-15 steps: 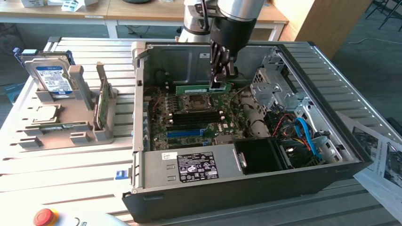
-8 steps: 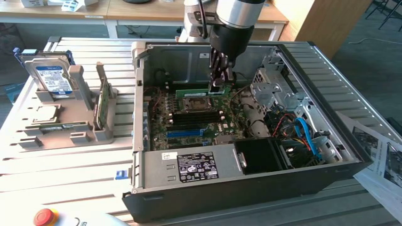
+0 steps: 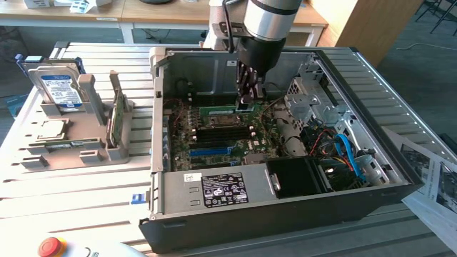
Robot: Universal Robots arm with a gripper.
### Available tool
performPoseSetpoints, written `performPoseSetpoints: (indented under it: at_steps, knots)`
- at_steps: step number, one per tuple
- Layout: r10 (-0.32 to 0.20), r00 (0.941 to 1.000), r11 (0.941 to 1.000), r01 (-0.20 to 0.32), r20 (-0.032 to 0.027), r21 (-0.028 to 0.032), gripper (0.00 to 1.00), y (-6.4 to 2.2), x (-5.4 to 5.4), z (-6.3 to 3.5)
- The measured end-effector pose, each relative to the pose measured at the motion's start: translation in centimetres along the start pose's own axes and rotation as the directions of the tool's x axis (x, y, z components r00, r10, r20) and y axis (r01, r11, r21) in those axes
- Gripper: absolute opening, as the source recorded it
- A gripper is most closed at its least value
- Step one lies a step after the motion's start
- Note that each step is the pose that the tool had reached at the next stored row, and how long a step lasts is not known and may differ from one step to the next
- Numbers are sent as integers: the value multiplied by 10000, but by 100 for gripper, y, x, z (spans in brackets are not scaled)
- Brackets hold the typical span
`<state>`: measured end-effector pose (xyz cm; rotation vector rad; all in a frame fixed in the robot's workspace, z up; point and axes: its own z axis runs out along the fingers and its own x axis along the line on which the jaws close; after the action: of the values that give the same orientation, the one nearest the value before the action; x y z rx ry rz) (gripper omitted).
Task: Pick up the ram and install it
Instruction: 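Insert the ram into the slot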
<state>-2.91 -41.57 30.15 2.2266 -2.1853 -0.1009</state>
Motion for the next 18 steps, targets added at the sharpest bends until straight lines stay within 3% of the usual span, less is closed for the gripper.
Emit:
performPoseSetpoints:
  at_steps: [18]
  knots:
    - [1, 10000, 10000, -1, 1, 0, 12, 5, 10, 329]
